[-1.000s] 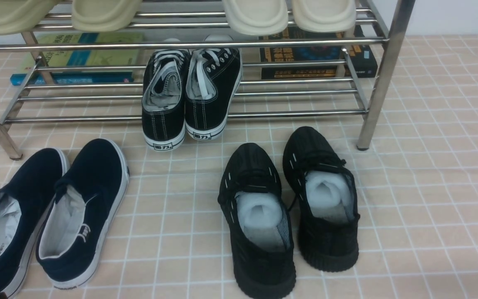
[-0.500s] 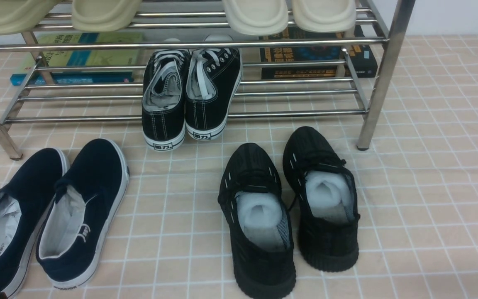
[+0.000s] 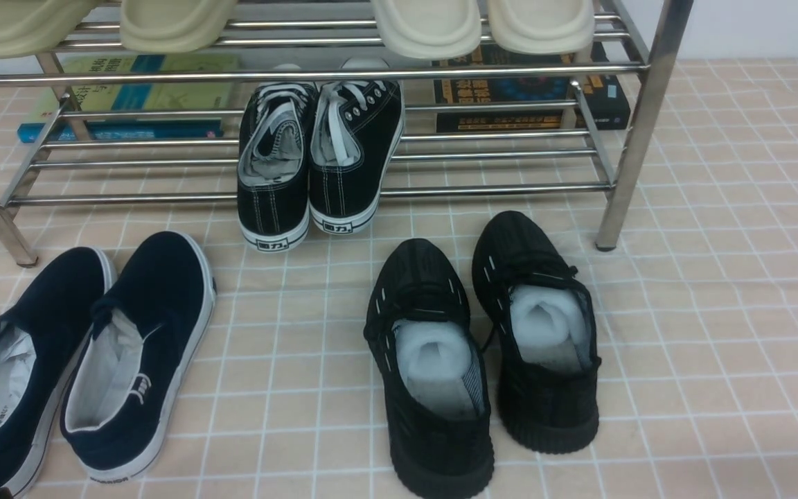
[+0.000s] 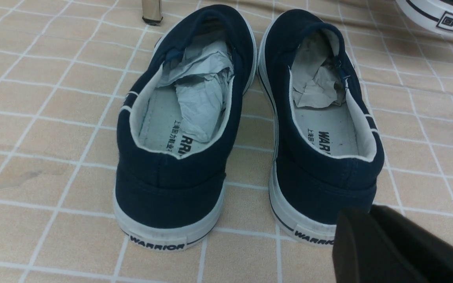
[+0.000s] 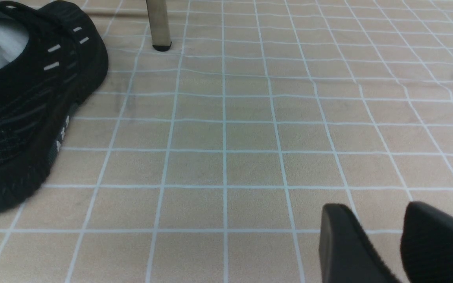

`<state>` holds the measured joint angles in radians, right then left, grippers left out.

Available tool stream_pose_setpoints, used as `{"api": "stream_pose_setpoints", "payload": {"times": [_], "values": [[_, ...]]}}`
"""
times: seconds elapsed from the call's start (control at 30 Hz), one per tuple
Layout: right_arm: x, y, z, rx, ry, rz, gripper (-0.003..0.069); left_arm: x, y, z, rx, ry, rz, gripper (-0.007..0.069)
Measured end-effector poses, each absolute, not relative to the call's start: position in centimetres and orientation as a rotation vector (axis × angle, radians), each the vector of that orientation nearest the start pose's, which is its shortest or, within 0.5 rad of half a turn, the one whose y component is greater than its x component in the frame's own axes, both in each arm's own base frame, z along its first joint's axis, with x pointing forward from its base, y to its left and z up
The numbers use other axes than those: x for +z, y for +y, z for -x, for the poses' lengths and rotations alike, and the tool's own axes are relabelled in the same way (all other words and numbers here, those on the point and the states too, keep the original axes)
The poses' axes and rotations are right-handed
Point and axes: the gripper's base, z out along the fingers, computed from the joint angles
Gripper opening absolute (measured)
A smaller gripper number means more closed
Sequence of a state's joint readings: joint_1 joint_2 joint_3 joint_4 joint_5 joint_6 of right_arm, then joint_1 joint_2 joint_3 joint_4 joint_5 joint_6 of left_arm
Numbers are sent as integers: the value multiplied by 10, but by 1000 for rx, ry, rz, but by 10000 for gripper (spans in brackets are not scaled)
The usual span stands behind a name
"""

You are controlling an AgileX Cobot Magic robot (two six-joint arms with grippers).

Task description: Take the shoes off the shelf from the light coffee tablecloth by hand.

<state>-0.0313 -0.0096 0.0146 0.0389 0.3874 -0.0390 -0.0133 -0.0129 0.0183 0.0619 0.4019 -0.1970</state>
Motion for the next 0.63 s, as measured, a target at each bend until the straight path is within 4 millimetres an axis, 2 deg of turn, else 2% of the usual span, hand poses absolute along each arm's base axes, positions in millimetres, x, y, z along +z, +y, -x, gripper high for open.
{"api": "stream_pose_setpoints", "payload": {"times": [0.63], "values": [[174, 0, -52, -10, 1876, -17, 240, 172, 2, -52, -81, 1886, 136, 61]]}}
